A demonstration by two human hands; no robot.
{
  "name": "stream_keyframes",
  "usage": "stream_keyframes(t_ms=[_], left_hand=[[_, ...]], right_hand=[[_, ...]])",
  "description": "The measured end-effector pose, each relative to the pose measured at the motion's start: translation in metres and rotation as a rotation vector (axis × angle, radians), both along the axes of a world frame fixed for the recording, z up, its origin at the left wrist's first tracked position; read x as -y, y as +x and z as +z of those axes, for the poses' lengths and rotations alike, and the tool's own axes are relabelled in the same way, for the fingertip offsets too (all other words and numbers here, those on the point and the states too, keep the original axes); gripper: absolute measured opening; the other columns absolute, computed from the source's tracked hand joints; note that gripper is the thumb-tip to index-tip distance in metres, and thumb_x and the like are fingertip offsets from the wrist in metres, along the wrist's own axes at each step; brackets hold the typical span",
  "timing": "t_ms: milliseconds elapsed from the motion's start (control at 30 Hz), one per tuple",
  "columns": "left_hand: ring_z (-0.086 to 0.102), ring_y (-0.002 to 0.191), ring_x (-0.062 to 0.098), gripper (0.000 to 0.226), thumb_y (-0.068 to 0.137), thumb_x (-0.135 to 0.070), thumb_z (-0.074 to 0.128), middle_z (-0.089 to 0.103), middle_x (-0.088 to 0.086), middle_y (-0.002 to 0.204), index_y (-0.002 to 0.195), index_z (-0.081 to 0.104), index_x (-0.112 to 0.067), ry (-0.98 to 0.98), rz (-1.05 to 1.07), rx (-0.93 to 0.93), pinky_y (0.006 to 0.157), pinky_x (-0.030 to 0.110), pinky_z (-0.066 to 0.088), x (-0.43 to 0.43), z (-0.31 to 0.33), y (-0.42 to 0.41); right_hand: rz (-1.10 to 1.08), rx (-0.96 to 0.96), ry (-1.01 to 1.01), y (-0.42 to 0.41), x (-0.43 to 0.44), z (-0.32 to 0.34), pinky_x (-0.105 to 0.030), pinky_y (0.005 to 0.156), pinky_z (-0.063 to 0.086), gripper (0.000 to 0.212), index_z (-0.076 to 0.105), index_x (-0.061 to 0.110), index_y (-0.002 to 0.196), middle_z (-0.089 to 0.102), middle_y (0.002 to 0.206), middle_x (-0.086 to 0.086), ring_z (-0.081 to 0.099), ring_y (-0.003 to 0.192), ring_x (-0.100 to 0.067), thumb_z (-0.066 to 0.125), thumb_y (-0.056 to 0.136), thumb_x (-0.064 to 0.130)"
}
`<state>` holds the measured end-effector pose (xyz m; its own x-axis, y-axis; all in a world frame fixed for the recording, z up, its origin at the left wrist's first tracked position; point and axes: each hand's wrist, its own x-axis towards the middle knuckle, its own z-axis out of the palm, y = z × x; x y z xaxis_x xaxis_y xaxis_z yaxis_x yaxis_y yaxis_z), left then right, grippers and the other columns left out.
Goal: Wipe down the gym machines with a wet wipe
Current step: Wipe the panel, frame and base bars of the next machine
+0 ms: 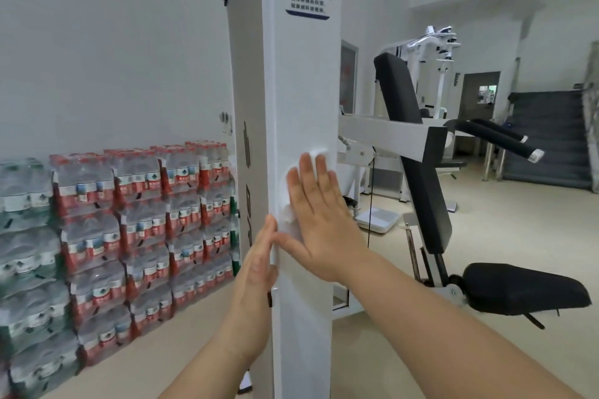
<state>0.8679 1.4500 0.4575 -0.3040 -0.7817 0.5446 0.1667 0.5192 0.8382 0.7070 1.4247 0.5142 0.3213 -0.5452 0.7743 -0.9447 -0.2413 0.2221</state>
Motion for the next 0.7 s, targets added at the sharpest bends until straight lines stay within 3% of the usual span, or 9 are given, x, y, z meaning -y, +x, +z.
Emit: stream_keyframes(t_ms=[167,233,300,367,500,567,700], left_hand=[[0.018,0.147,-0.010,0.089,0.076,-0.095,0.026,0.022,-0.036,0.158,0.152,0.024,-0.048,-0.003,0.048,0.090,0.124,0.051,0.022,0.001,-0.001,-0.001],[0.018,0.148,-0.008,0.090,0.077,-0.094,0.025,0.020,-0.036,0.158,0.154,0.021,-0.049,-0.017,0.033,0.132,0.122,0.051,0.027,0.003,-0.002,0.002],[0.022,0.146,-0.008,0.097,0.069,-0.099,0.027,0.022,-0.038,0.156,0.153,0.021,-0.051,0.006,0.004,0.135,0.115,0.038,0.037,0.004,-0.004,0.005],[0.024,0.145,-0.009,0.104,0.062,-0.103,0.031,0.025,-0.038,0.155,0.152,0.026,-0.051,0.045,-0.030,0.090,0.111,0.029,0.038,0.004,-0.007,0.006],[0.021,0.147,-0.006,0.102,0.066,-0.100,0.034,0.027,-0.030,0.159,0.153,0.029,-0.047,0.071,-0.060,0.069,0.118,0.049,0.029,0.004,-0.013,0.006],[0.020,0.149,-0.004,0.099,0.070,-0.098,0.030,0.025,-0.029,0.160,0.154,0.027,-0.046,0.067,-0.054,0.098,0.119,0.054,0.029,0.004,-0.013,0.007],[0.020,0.148,-0.005,0.090,0.073,-0.096,0.021,0.026,-0.033,0.158,0.152,0.027,-0.053,0.108,-0.048,0.119,0.120,0.053,0.027,0.002,-0.012,0.007]], right_hand=[[-0.044,0.248,-0.064,0.000,0.011,0.042,-0.046,0.123,-0.019,0.096,-0.014,0.002,0.158,-0.032,0.162,-0.018,-0.031,0.150,-0.037,0.013,0.098,0.071],[-0.030,0.164,-0.086,0.011,0.013,0.032,-0.049,0.124,-0.016,0.095,-0.011,0.000,0.159,-0.028,0.163,-0.020,-0.027,0.151,-0.039,0.018,0.099,0.068],[0.012,0.088,-0.076,0.015,0.009,-0.001,-0.051,0.125,-0.011,0.091,-0.005,0.001,0.160,-0.022,0.165,-0.022,-0.021,0.153,-0.040,0.022,0.101,0.065],[0.047,0.016,-0.048,0.006,0.003,-0.045,-0.053,0.126,-0.005,0.089,0.003,0.001,0.161,-0.013,0.167,-0.023,-0.013,0.155,-0.041,0.027,0.102,0.063],[0.053,-0.172,-0.026,-0.024,-0.002,-0.102,-0.057,0.123,0.013,0.096,0.000,0.006,0.161,-0.007,0.169,-0.018,-0.004,0.156,-0.041,0.037,0.099,0.069],[0.048,-0.175,-0.055,-0.028,0.004,-0.084,-0.056,0.125,0.009,0.096,-0.006,0.008,0.160,-0.011,0.168,-0.016,-0.007,0.155,-0.040,0.036,0.099,0.069],[-0.014,0.047,-0.118,-0.010,0.012,0.001,-0.053,0.126,-0.004,0.094,-0.001,0.001,0.160,-0.014,0.166,-0.024,-0.017,0.153,-0.042,0.029,0.100,0.067]])
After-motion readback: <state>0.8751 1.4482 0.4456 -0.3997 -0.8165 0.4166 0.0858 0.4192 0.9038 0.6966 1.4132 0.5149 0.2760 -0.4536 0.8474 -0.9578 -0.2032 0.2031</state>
